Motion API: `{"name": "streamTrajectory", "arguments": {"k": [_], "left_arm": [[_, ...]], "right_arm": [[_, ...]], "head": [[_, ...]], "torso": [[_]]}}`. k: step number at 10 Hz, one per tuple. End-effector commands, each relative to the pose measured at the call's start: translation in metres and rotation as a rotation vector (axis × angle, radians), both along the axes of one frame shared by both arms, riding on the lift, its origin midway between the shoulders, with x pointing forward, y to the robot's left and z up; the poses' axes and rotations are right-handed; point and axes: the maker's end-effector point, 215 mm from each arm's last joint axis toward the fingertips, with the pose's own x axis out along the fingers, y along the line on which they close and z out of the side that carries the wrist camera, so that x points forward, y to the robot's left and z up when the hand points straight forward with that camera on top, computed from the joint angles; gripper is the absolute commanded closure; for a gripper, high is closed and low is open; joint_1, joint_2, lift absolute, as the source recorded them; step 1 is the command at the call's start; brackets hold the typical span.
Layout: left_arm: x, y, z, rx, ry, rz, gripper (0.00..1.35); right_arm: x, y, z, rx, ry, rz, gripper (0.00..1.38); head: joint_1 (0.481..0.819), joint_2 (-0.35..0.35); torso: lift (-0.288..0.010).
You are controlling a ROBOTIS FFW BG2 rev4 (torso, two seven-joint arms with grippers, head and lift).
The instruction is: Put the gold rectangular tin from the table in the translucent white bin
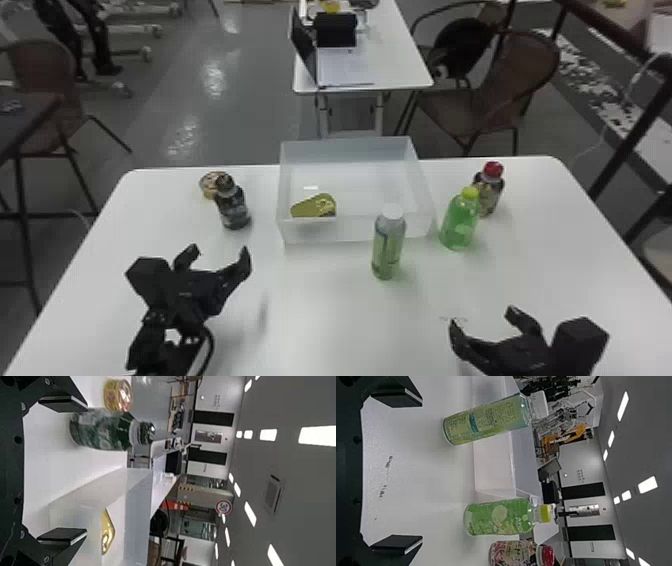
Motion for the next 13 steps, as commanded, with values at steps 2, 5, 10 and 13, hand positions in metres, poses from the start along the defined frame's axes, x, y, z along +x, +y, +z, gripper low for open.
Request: {"name": "streamTrajectory", "arguments": {"k": [2, 5, 10, 13], "left_arm": [[-0.074, 0.047, -0.026, 0.025, 0.057, 0.104, 0.19], [-0.121, 0.066, -0.029, 0.087, 0.038, 0.133, 0.19], [-0.142, 0.063, -0.041, 0.104, 0.061, 0.131, 0.19], [-0.142, 0.064, -0.041, 0.1, 0.06, 0.135, 0.19]], "right_arm": [[-0.003, -0.001, -0.001, -0.006, 0.005, 0.002, 0.09], [-0.007, -0.003, -0.003, -0.017, 0.013, 0.002, 0.08], [-0.017, -0.013, 0.016, -0.128, -0.027, -0.013, 0.08], [-0.017, -0.014, 0.017, -0.137, -0.03, -0.023, 0.08]], "head": [[0.695, 0.123], [0.695, 0.183], [0.695, 0.206], [0.695, 0.193]], "torso": [[-0.058], [-0.058], [-0.058], [-0.058]]}}
